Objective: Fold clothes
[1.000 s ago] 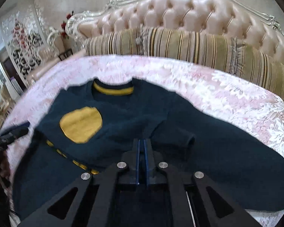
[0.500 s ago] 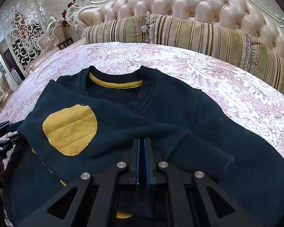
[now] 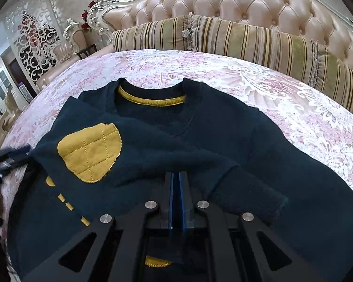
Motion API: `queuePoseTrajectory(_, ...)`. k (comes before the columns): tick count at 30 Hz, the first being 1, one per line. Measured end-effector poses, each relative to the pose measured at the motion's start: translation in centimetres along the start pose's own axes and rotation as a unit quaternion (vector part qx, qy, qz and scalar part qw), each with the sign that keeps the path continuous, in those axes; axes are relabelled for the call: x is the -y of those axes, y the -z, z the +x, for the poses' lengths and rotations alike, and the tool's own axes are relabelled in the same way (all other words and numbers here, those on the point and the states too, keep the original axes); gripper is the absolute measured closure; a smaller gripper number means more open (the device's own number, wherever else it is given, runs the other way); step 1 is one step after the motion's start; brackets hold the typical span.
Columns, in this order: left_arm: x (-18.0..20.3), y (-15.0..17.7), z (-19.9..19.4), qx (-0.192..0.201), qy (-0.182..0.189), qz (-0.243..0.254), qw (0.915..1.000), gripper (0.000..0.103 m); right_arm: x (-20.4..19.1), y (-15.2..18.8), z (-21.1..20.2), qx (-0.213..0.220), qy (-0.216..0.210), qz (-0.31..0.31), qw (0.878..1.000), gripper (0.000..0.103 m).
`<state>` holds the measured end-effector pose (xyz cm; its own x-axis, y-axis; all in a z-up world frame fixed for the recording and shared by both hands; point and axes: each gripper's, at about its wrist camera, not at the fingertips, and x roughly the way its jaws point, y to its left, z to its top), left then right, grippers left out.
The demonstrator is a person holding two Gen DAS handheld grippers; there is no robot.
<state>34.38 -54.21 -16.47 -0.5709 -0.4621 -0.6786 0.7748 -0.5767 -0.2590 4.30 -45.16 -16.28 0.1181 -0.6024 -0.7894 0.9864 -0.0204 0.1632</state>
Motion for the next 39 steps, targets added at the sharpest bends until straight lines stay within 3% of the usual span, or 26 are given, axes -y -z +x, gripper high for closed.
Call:
queuePoseTrajectory(4, -3.0, -4.5, 3.9, -0.028, 0.053, -0.062, 0.9963, 0.053, 0.1, 0.0, 0.0, -0.001, -0.003, 0.004, 1.000, 0.097)
queuePoseTrajectory(9, -3.3, -6.0, 8.3, -0.058, 0.075, -0.076, 0.9926, 0.057, 0.1, 0.1, -0.1, -0.003, -0.006, 0.000, 1.000, 0.098)
queuePoseTrajectory(11, -3.4, -6.5, 10.0, -0.070, 0.083, -0.081, 0.9908, 0.088, 0.1, 0.2, -0.2, -0.005, -0.006, -0.001, 1.000, 0.098)
queuePoseTrajectory(12, -3.4, -6.8, 10.8, -0.076, 0.086, -0.083, 0.9899, 0.091, 0.1, 0.2, -0.2, -0.006, -0.006, 0.000, 1.000, 0.098)
queuePoseTrajectory(19, -3.6, -6.5, 12.6, -0.064, 0.082, -0.068, 0.9923, 0.091, -0.1, 0.6, -0.5, -0.008, -0.001, 0.000, 1.000, 0.098)
queuePoseTrajectory(21, -3.9, -6.3, 12.1, -0.060, 0.084, -0.072, 0.9920, 0.085, 0.0, 0.6, -0.5, -0.008, -0.001, 0.001, 1.000, 0.098)
queuePoseTrajectory(23, -4.1, -6.3, 10.9, -0.054, 0.080, -0.074, 0.9926, 0.071, -0.1, 0.5, -0.6, -0.010, 0.002, 0.000, 1.000, 0.098)
queuePoseTrajectory(26, -4.4, -6.0, 7.9, -0.033, 0.080, -0.069, 0.9939, 0.070, 0.0, 0.4, -0.6, -0.013, 0.002, 0.001, 1.000, 0.097)
queuePoseTrajectory(29, -2.8, -4.5, 4.7, -0.015, 0.091, -0.029, 0.9953, 0.070, 0.0, 0.5, -0.6, -0.013, 0.002, -0.001, 1.000, 0.097)
queuePoseTrajectory(31, -0.1, -2.7, 3.6, -0.020, 0.089, 0.029, 0.9954, 0.073, -0.2, 0.5, -0.6, -0.012, 0.008, -0.004, 1.000, 0.097)
queuePoseTrajectory(33, 2.2, -1.2, 4.1, -0.044, 0.063, 0.088, 0.9932, 0.080, -0.1, 0.5, -0.6, -0.012, 0.007, -0.005, 1.000, 0.098)
queuePoseTrajectory(34, 3.1, -0.1, 5.0, -0.065, 0.021, 0.122, 0.9902, 0.085, -0.1, 0.5, -0.7, -0.012, 0.006, -0.005, 1.000, 0.098)
queuePoseTrajectory(39, 2.7, 0.5, 5.1, -0.056, 0.015, 0.113, 0.9919, 0.083, 0.1, 0.6, -0.7, -0.013, 0.002, -0.006, 1.000, 0.098)
